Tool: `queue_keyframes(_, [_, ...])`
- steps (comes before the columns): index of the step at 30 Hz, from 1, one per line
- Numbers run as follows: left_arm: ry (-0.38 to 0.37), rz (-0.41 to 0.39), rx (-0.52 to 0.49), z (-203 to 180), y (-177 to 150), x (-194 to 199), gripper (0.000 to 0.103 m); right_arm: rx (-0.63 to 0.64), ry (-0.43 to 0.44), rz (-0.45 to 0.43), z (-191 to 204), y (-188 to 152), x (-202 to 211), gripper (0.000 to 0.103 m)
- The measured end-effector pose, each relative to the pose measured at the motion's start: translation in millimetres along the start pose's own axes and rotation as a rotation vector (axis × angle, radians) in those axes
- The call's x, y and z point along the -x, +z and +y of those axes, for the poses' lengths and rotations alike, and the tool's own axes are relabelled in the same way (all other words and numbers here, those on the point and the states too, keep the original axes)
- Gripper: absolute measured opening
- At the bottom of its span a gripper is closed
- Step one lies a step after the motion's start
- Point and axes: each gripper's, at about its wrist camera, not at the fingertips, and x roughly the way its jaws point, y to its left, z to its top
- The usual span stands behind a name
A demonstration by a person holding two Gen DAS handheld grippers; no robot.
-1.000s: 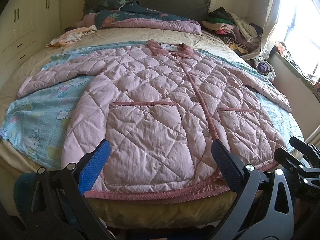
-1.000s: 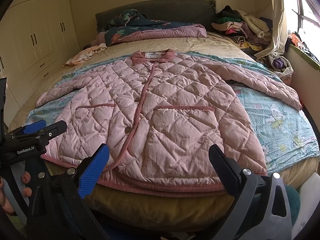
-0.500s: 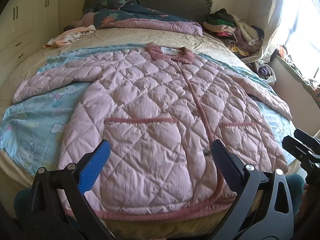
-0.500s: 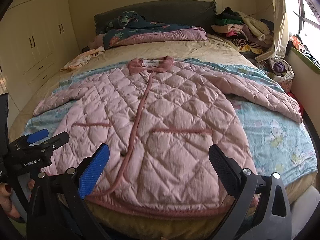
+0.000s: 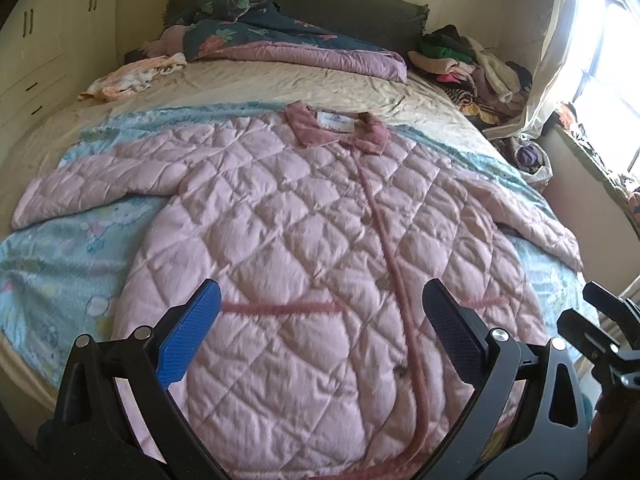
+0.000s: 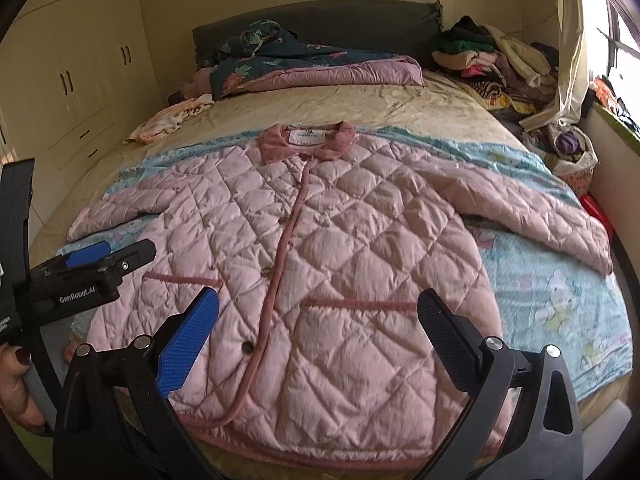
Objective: Fold large clothes
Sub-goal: 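Move the right gripper toward the cuff of the sleeve nearest it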
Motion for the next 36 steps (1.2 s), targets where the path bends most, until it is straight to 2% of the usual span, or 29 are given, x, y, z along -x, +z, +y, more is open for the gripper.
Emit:
queue_keyframes(12, [-0.006,-0.011,-0.010,-12,43,-18,0.095,-0.028,-0.018,-0.078,-23,53,6,0.099])
queue_keyframes(20, [-0.010,0.000,-0.029,-23,68,-34,0.095,-0.107,-0.054,-0.118,-57,90,0,0.099])
queue_keyframes(36, [-0.061,0.003,-0.048,-71,129,-74,0.095,-0.247,-0.152,-0.175,-128,138,-26,0.099])
